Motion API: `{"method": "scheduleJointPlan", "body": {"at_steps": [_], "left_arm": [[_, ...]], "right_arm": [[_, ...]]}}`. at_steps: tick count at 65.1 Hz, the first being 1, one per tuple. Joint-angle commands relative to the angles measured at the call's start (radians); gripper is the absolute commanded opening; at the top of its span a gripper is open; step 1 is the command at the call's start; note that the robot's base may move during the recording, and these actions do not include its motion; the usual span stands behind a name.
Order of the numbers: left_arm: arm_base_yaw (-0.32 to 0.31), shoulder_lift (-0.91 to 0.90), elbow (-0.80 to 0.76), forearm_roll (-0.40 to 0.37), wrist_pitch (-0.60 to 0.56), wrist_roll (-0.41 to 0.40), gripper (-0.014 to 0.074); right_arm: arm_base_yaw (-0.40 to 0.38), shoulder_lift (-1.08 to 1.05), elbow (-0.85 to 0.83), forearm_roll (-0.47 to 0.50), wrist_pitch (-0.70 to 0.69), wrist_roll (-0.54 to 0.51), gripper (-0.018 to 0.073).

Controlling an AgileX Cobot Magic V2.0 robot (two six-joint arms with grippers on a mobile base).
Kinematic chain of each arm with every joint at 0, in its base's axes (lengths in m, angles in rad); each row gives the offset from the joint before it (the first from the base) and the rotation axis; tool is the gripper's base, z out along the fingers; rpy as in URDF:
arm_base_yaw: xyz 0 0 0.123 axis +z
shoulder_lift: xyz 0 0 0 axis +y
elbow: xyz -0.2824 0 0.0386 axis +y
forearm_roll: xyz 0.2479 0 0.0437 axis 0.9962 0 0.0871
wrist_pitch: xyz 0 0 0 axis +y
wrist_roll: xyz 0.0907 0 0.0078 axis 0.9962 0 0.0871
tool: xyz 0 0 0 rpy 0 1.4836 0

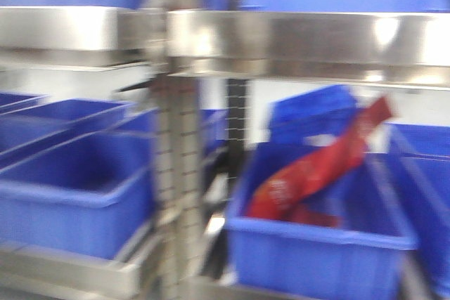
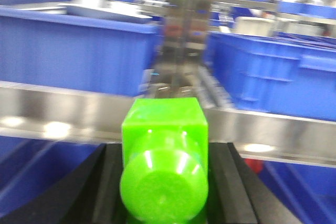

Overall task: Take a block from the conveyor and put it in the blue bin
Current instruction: 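Drive up to the shelf rack of blue bins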

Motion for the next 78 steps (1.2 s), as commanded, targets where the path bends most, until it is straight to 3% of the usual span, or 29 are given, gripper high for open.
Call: {"method": "scheduleJointPlan", "body": {"at_steps": [1, 78], "left_arm": [[-0.006, -0.005, 0.002, 0.002, -0.019, 0.004, -0.0111], [-0.006, -0.005, 0.002, 0.002, -0.019, 0.004, -0.0111]], "right_arm": [[0.001, -0.003, 0.003, -0.009, -0.024, -0.002, -0.016], [0.001, -0.003, 0.003, -0.009, -0.024, -0.002, -0.016]]}}
